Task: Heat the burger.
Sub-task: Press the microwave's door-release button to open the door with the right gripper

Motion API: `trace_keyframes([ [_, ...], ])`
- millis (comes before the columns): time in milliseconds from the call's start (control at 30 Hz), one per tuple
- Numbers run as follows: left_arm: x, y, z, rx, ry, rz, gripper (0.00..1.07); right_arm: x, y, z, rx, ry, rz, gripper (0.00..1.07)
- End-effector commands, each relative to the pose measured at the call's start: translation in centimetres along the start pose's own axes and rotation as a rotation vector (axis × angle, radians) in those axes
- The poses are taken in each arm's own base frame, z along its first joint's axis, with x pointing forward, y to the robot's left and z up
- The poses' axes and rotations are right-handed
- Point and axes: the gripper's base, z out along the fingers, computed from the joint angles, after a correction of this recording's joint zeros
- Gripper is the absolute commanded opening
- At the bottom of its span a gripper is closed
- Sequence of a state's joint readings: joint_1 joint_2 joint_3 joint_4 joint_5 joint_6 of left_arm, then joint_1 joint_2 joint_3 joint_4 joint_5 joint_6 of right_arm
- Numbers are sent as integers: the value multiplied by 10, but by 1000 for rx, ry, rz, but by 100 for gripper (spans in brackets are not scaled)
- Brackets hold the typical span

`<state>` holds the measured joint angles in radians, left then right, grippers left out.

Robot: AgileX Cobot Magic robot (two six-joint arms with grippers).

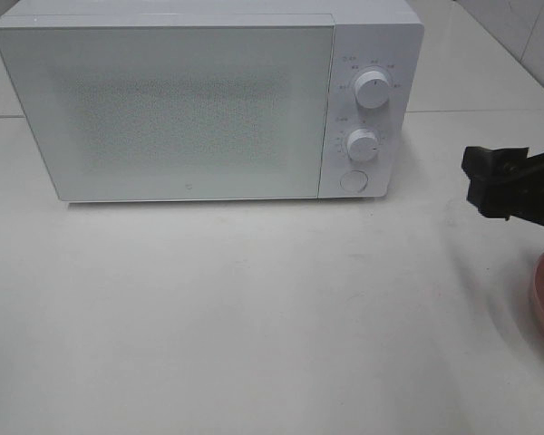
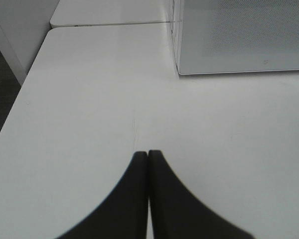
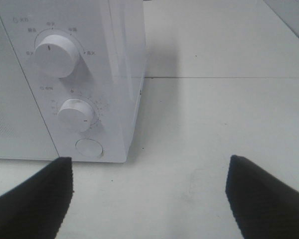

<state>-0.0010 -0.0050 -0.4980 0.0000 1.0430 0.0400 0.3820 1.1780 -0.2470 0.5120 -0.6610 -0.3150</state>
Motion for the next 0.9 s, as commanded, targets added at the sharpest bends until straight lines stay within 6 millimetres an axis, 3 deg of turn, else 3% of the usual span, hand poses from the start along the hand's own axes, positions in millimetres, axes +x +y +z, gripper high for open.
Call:
trace_keyframes([
  [33, 2, 0, -3, -3, -30, -2, 0, 2, 4, 3, 21, -20, -18, 81],
  [167, 2, 0, -3, -3, -30, -2, 0, 10, 16, 6, 88, -30, -42, 81],
  [600, 2, 0, -3, -3, -30, -2, 0, 32, 57, 3, 56, -61, -126, 77],
  [900, 2, 0, -3, -3, -30, -2, 0, 36, 81, 10, 37, -33, -114, 77],
])
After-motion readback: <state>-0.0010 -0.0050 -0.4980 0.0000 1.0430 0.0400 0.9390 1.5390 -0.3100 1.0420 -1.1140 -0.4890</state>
